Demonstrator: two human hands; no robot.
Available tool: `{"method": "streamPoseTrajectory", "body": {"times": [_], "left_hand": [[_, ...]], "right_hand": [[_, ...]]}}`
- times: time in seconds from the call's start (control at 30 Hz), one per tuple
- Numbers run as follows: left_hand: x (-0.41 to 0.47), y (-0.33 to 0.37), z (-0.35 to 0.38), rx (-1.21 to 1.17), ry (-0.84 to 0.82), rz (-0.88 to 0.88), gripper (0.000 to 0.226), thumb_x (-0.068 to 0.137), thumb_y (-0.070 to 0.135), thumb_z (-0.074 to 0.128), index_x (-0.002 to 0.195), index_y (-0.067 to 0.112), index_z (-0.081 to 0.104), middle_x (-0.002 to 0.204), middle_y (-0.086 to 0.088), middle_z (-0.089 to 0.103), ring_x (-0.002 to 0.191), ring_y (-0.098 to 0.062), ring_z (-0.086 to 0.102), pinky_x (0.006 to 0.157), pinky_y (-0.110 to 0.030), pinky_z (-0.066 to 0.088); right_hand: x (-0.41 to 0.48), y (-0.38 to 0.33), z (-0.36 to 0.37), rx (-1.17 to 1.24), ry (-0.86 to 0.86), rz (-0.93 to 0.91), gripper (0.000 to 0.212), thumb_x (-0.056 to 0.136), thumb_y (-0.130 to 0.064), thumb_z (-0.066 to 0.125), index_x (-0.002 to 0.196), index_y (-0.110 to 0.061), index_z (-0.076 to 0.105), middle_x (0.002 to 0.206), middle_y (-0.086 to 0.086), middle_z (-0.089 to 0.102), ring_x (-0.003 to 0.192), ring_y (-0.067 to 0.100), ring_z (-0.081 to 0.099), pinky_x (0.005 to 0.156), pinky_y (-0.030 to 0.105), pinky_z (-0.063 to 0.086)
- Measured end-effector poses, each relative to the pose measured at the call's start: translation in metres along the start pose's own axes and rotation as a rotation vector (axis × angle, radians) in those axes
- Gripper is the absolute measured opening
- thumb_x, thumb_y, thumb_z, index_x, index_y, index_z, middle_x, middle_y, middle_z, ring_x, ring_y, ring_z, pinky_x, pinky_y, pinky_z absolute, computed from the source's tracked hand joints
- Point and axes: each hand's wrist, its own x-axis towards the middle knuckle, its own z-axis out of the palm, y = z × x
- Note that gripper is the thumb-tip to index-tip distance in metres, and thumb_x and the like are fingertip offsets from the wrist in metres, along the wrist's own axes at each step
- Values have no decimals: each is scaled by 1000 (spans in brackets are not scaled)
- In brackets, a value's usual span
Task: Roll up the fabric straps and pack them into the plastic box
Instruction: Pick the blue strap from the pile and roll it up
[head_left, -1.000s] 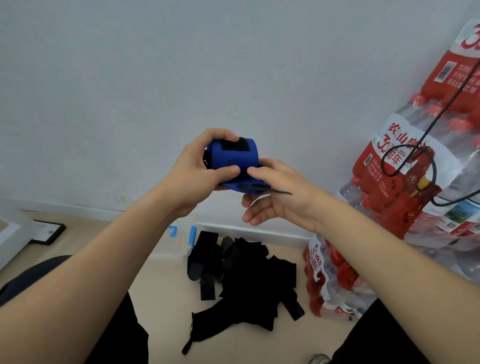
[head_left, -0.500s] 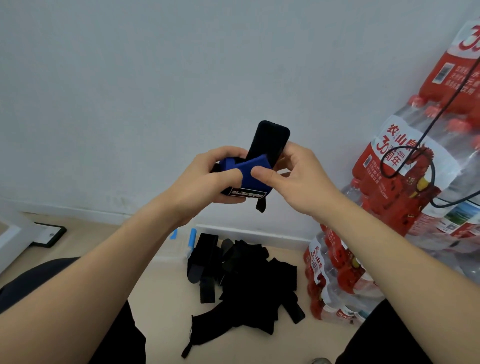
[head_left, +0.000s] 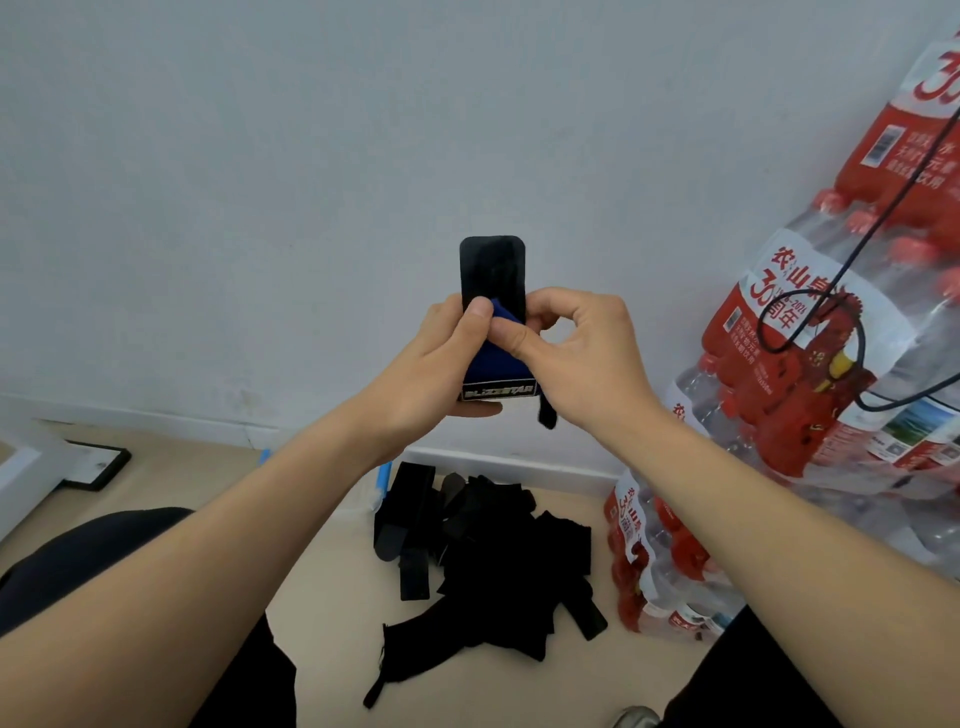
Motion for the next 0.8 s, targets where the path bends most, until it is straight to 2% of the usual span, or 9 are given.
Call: {"method": "streamPoseTrajectory", "body": {"times": [0.13,0.2,0.27,0.37,0.47,0.57,0.63,0.73,0.8], "left_hand": [[-3,2,11,54,38,78,31,114,49,40,124,25,56,143,-10,54,117,-14,72,87,-47,68],[-5,0,15,53,46,130,24,115,41,44,125,22,54,138,-12,57,113,-20,71,88,-52,67],[-5,-1,13,31,61,198,23,115,31,49,136,23,44,135,-1,58,114,-21,72,86,-47,68],[-6,-4,10,46,65,283,54,111,13,59,150,31,26,134,5,52,109,-14,72,87,-30,65],[-5,-6,8,171,92,259,74,99,5,66,154,35,27,131,7,52,121,-23,61,104,-40,57],[-7,-8,6,200,96,248,71,87,14,60,152,32,37,129,9,52,126,-30,53,110,-51,51],[-9,-9,7,181,134,274,68,91,24,58,155,33,35,134,8,49,125,-21,54,108,-40,52],[-7,-16,9,164,188,199,69,99,48,53,161,35,27,148,9,41,135,-7,50,109,-24,46],[-6,-21,8,63,108,57,61,106,52,49,160,29,33,154,3,47,141,-11,53,115,-35,48]], "right_hand": [[-5,-3,13,45,59,64,29,107,-32,67,94,-6,64,89,0,59,87,18,57,81,39,50],[-8,-4,22,38,71,146,26,111,-33,55,101,-9,51,112,3,51,114,25,52,101,46,48],[-6,-5,25,80,51,232,23,105,-42,51,104,-20,44,123,4,48,125,30,49,105,49,48],[1,-4,24,300,-34,432,20,105,-45,51,110,-28,42,136,13,60,119,33,66,88,48,56],[-1,5,21,566,-287,690,38,111,-56,48,136,-29,52,135,7,74,116,31,76,100,57,60],[-2,9,15,791,-412,704,44,113,-47,48,142,-21,68,138,12,74,127,33,72,103,57,59],[-3,7,12,860,-403,667,44,108,-35,55,142,-11,68,139,20,71,126,32,72,99,54,61],[-5,7,14,768,-358,598,49,94,-27,63,136,-1,65,130,28,71,110,35,76,93,56,64],[-4,8,18,534,-211,491,37,94,-28,72,124,-8,66,120,19,74,103,32,77,87,55,66]]}}
